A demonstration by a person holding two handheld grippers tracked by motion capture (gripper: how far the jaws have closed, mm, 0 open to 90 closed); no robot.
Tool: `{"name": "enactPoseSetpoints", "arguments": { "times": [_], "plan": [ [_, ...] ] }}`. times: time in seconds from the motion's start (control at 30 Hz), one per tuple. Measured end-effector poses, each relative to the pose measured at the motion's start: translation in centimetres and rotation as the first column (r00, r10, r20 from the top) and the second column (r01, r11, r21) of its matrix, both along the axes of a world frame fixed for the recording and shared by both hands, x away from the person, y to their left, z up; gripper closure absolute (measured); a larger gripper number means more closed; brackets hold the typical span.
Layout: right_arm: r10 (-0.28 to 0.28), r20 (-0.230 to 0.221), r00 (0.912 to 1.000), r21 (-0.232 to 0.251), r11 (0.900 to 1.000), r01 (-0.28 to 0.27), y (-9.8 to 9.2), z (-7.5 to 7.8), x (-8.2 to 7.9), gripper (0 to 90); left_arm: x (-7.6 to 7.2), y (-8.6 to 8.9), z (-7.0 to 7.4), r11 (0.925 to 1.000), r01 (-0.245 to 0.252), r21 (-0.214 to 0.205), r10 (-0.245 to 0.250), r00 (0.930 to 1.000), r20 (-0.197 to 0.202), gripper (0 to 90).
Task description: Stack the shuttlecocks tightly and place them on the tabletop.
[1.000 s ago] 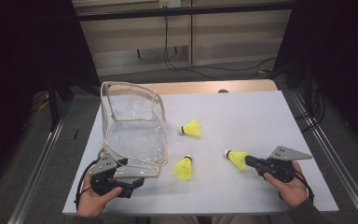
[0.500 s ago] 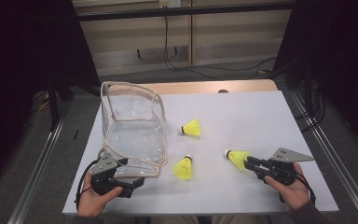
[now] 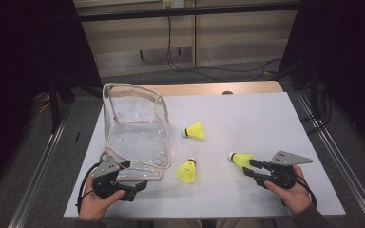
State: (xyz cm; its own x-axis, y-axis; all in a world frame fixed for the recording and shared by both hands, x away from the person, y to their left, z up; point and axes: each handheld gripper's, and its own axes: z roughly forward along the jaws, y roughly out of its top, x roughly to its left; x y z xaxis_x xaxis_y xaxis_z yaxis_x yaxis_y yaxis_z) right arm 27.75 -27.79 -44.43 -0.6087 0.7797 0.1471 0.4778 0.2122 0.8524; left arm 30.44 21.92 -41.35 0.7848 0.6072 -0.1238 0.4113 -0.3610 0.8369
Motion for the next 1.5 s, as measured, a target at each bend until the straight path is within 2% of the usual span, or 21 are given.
{"name": "enactPoseSetpoints", "arguments": {
  "times": [0.23, 0.5, 0.8, 0.97, 1.5],
  "plan": [
    [-0.01, -0.028, 0.9996, -0.01, 0.9999, 0.01, 0.9, -0.2, 0.8, 58.2, 0.0, 0.0, 0.0, 1.0, 0.001, -0.001, -0.001, 1.0, -0.001, 3.5],
    [-0.026, -0.068, 0.9973, 0.007, 0.9996, 0.026, 1.0, -0.6, 1.4, 74.6, 0.0, 0.0, 0.0, 1.0, 0.002, -0.004, -0.002, 1.0, 0.001, 3.6],
    [-0.015, -0.073, 0.9972, 0.012, 0.9998, 0.016, 0.7, -0.6, 2.0, 89.0, 0.0, 0.0, -0.1, 1.0, 0.002, -0.008, -0.002, 1.0, 0.002, 3.6],
    [-0.003, -0.076, 0.9971, 0.02, 0.9998, 0.004, 0.8, -0.5, 2.3, 90.0, 0.0, 0.1, -0.1, 0.9999, 0.003, -0.01, -0.003, 1.0, 0.001, 3.6],
    [0.009, -0.038, 0.9992, 0.039, 0.9992, -0.007, 0.8, 0.5, 3.1, 90.0, 0.0, 0.1, -0.1, 0.9999, 0.004, -0.012, -0.004, 1.0, 0.002, 3.6]
  ]
}}
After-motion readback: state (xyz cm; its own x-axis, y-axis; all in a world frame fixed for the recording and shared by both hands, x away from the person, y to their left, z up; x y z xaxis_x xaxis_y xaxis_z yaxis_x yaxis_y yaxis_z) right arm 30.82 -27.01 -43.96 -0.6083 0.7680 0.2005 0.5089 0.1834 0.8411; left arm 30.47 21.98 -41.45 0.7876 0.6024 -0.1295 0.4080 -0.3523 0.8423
